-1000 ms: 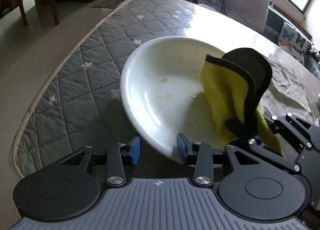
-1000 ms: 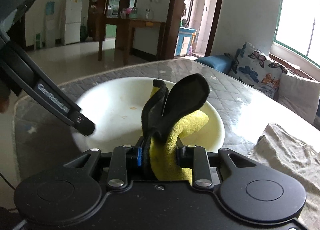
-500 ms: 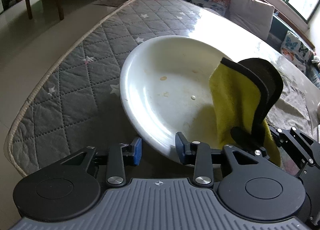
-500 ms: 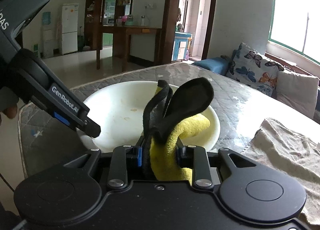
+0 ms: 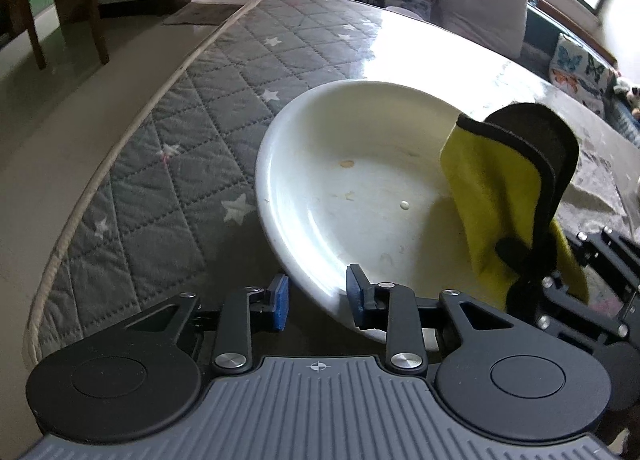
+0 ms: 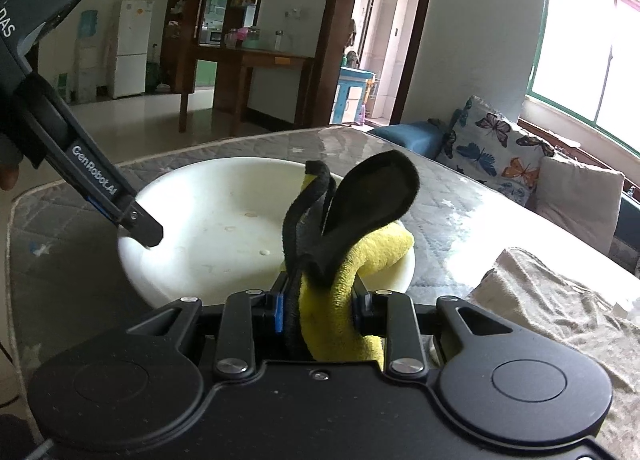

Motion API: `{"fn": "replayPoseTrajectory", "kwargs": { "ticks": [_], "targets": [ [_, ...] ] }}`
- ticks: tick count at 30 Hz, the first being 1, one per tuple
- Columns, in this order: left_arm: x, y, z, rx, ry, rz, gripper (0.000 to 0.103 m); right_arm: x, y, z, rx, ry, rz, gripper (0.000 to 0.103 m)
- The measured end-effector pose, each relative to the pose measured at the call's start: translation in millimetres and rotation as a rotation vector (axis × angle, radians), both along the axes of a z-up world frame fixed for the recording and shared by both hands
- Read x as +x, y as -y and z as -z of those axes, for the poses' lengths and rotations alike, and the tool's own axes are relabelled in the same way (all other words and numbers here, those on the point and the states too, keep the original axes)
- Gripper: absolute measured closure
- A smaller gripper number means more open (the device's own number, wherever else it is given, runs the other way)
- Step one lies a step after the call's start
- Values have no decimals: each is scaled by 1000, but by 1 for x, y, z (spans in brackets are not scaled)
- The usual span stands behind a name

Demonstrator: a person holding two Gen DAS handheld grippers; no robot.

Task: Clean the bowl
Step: 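Rub the sponge around the basin's inner wall with the right gripper, then keep scrubbing the basin bottom with the sponge in the right gripper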

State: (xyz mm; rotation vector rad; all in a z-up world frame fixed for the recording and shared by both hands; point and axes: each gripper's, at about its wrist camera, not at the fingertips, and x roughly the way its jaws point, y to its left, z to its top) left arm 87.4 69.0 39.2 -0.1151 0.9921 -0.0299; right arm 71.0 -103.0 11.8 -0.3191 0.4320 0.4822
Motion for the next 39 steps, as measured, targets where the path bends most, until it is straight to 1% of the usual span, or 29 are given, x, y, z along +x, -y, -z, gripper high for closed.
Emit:
{"fn": "replayPoseTrajectory", "kwargs": {
  "ticks": [13, 19, 22, 28, 30, 31, 32, 39],
  "targets": [
    [26, -3, 2, 99, 4, 140, 71, 41, 1, 1, -36, 35, 23, 73],
    [41, -6, 4, 141, 0, 181, 71, 57, 2, 2, -50, 49, 33, 73],
    [42, -6, 4, 137, -2, 173, 71, 53, 1, 1, -45, 48, 36, 73],
    [34, -3, 2, 109, -2, 110, 70, 47, -1, 1, -37, 45, 43, 73],
    [29, -2, 1, 87, -5, 91, 69, 45, -2, 0, -34, 44, 45, 73],
    [26, -2, 1, 77, -5, 83, 68, 25, 0, 5, -27, 40, 44, 73],
    [24, -2, 1, 65, -4, 72, 68, 15, 0, 7, -21, 38, 44, 73],
    [12, 2, -3, 15, -3, 15, 66, 3, -2, 3, 9, 25, 46, 73]
  ]
}}
